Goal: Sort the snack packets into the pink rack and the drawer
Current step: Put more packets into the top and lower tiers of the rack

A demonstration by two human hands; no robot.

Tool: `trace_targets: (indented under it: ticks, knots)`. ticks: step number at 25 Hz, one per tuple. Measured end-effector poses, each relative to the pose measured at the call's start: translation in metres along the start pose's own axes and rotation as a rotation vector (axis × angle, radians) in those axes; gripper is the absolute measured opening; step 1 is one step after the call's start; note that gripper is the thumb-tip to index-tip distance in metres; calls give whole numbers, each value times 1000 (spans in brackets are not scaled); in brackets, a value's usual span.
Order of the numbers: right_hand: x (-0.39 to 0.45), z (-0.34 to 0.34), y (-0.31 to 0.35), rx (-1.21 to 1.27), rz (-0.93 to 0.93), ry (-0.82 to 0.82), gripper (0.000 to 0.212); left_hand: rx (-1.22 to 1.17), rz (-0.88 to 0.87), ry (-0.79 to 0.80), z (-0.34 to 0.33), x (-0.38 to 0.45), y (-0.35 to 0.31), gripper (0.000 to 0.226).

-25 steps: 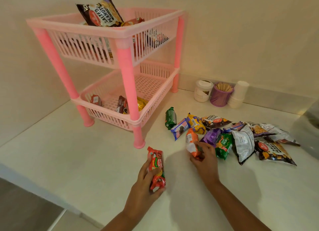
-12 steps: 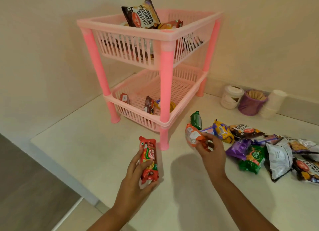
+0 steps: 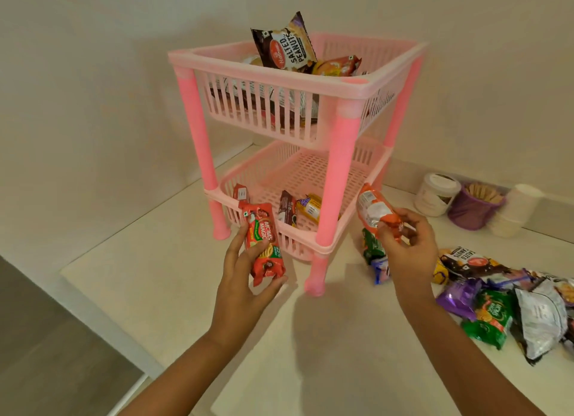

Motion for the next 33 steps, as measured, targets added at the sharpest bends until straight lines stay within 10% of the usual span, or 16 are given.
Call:
trace_targets:
  ticks: [10, 20, 33]
  knots:
    - [63, -88, 15, -403, 212, 392, 27, 213, 25, 196, -26, 128, 21, 61]
    - [82, -126, -14, -674, -139, 588, 20, 589, 222, 660, -63, 183, 47, 54]
    - [59, -99, -20, -386, 107, 470, 29, 625, 60, 81, -50, 126, 40, 59]
Point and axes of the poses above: each hand's wrist, its own x-axis towards the middle knuckle, its own z-axis out of the back of the hand, y = z × x, the point moved 3 cm from there along x, towards the middle knuckle, and after that the axes turned 3 degrees about z, right-handed, at the moved point
